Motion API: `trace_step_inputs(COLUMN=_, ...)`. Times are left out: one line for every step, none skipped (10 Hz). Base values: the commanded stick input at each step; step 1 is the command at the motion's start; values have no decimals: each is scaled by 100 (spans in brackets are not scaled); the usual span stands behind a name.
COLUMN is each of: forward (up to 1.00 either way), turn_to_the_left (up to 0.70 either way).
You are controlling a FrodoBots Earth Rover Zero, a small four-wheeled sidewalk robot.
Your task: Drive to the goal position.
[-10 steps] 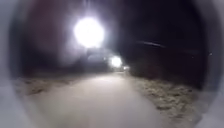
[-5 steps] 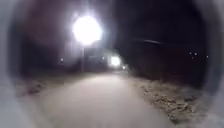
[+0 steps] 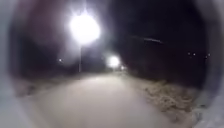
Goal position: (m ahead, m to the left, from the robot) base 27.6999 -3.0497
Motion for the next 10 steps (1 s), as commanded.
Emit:
trace_step_inputs(forward=100, turn_to_the_left=0)
trace_step_inputs(forward=100, turn_to_the_left=0)
trace_step_inputs(forward=100, turn_to_the_left=0)
trace_step_inputs(forward=100, turn_to_the_left=0)
trace_step_inputs(forward=100, turn_to_the_left=0)
trace_step_inputs(forward=100, turn_to_the_left=0)
trace_step_inputs(forward=100, turn_to_the_left=0)
trace_step_inputs(forward=100, turn_to_the_left=0)
trace_step_inputs(forward=100, turn_to_the_left=0)
trace_step_inputs(forward=100, turn_to_the_left=0)
